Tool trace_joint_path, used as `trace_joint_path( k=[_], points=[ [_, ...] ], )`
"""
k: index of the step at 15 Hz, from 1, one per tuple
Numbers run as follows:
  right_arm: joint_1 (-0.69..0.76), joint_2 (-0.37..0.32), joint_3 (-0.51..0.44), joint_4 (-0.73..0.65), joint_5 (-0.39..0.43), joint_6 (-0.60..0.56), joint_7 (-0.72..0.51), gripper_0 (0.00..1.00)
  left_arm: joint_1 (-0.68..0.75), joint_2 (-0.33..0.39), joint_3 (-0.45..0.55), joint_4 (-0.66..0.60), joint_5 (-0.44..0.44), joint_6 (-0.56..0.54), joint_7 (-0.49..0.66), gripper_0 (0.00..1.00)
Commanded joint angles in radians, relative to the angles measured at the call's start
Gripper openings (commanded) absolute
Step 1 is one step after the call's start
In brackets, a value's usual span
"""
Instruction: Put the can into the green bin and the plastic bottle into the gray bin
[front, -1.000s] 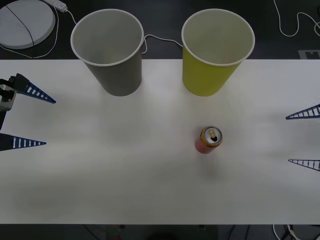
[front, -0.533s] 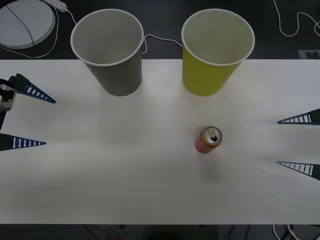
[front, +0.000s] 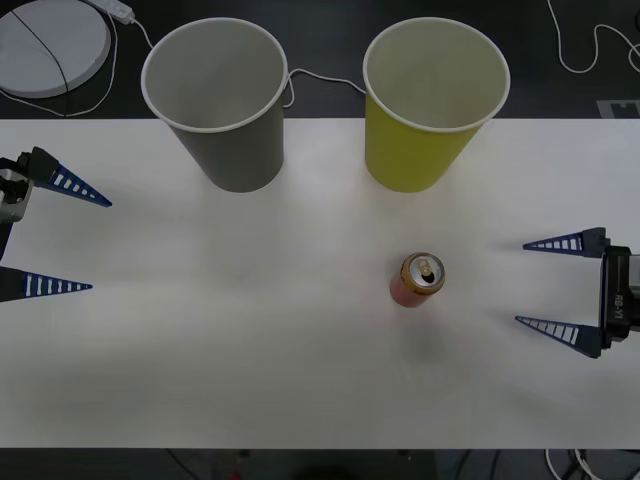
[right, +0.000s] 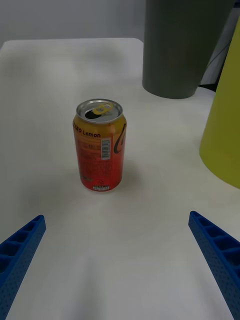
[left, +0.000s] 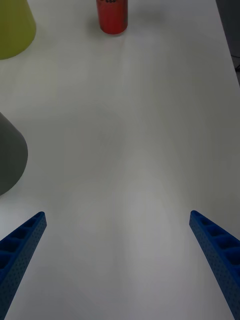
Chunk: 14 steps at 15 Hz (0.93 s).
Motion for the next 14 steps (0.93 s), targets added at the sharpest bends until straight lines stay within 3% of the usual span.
trace_joint_path(
  k=[1, 14],
  points=[
    [-0.025, 0.042, 0.013, 0.048, 0.000, 0.000, 0.012, 1.00, 0.000, 0.000, 0.000, 0.000, 0.000, 0.000, 0.000, 1.00],
    [-0.031, 0.212, 0.112, 0.057, -0.001, 0.156, 0.049, 1.00, 0.000, 0.000, 0.000, 0.000, 0.000, 0.000, 0.000, 1.00]
  ],
)
